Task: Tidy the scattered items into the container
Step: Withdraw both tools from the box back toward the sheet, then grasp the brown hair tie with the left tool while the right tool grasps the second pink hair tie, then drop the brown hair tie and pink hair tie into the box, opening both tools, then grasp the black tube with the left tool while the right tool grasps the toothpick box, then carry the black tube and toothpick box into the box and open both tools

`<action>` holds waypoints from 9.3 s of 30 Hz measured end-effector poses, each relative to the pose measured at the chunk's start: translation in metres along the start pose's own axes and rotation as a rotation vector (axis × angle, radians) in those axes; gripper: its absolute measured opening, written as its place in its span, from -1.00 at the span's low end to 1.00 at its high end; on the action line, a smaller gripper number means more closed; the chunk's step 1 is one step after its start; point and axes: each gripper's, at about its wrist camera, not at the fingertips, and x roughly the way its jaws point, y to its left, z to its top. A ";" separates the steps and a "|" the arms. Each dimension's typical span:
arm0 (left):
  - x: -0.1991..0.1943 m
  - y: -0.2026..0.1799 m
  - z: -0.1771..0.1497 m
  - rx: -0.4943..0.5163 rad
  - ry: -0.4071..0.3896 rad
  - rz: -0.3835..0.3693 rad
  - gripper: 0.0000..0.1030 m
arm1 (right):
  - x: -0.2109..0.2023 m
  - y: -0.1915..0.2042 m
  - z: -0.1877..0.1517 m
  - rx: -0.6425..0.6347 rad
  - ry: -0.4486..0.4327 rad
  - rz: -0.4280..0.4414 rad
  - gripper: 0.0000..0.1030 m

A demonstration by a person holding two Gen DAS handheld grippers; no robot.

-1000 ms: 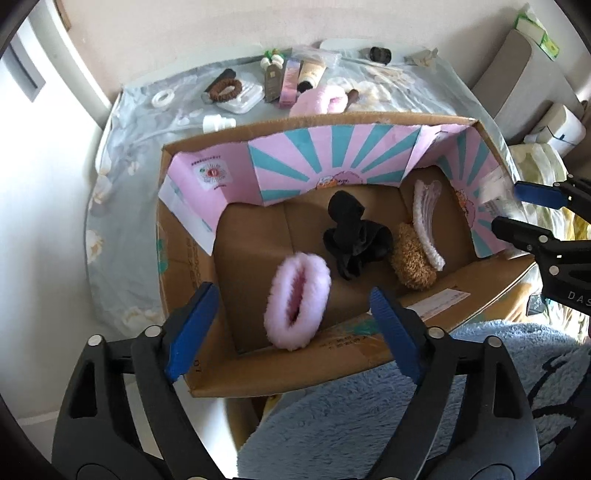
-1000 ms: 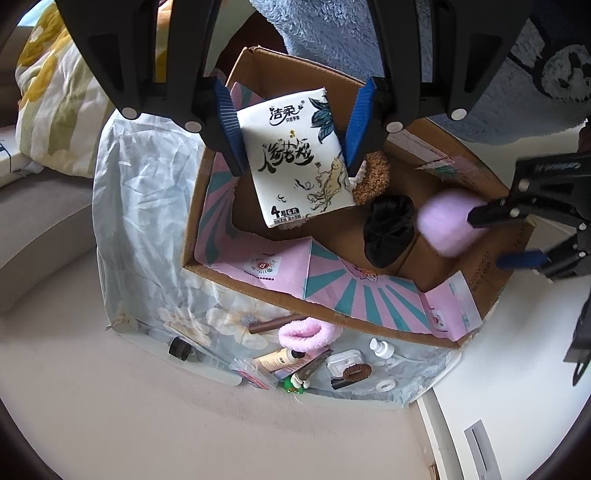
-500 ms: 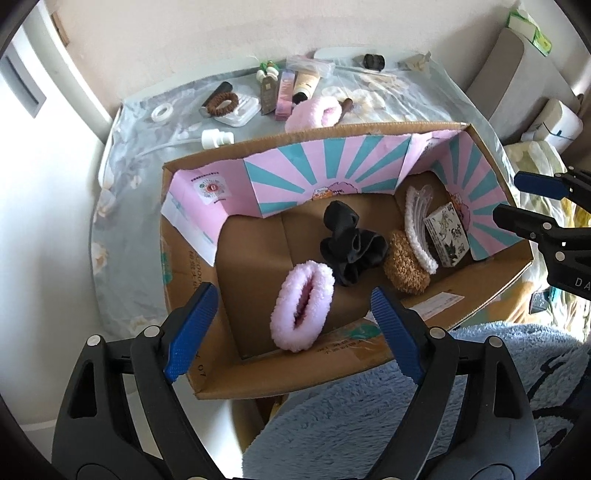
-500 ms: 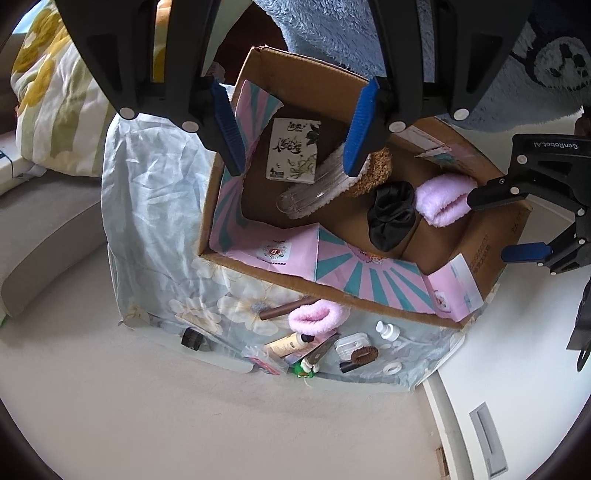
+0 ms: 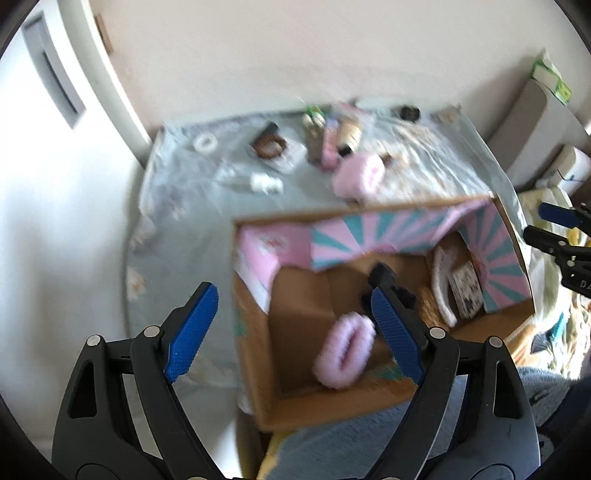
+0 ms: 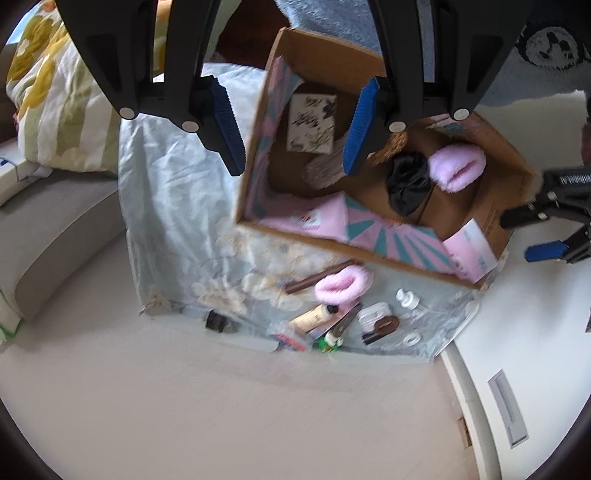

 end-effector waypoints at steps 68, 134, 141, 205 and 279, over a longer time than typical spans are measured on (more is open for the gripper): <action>0.197 0.091 0.152 -0.149 0.110 -0.244 -0.82 | 0.173 0.031 0.131 0.051 0.485 0.375 -0.66; 0.046 -0.069 0.018 -0.199 0.147 -0.055 0.77 | 0.028 -0.036 -0.014 -0.227 0.365 0.269 -0.16; 0.045 -0.068 0.019 -0.218 0.147 -0.049 0.77 | 0.024 -0.039 -0.010 -0.222 0.351 0.278 -0.15; 0.257 0.109 0.190 -0.347 0.015 -0.088 0.28 | 0.257 0.042 0.198 -0.520 0.136 0.340 0.15; 0.033 -0.112 0.043 -0.357 0.013 0.168 -0.61 | -0.048 -0.041 0.020 -0.763 0.042 0.398 -0.05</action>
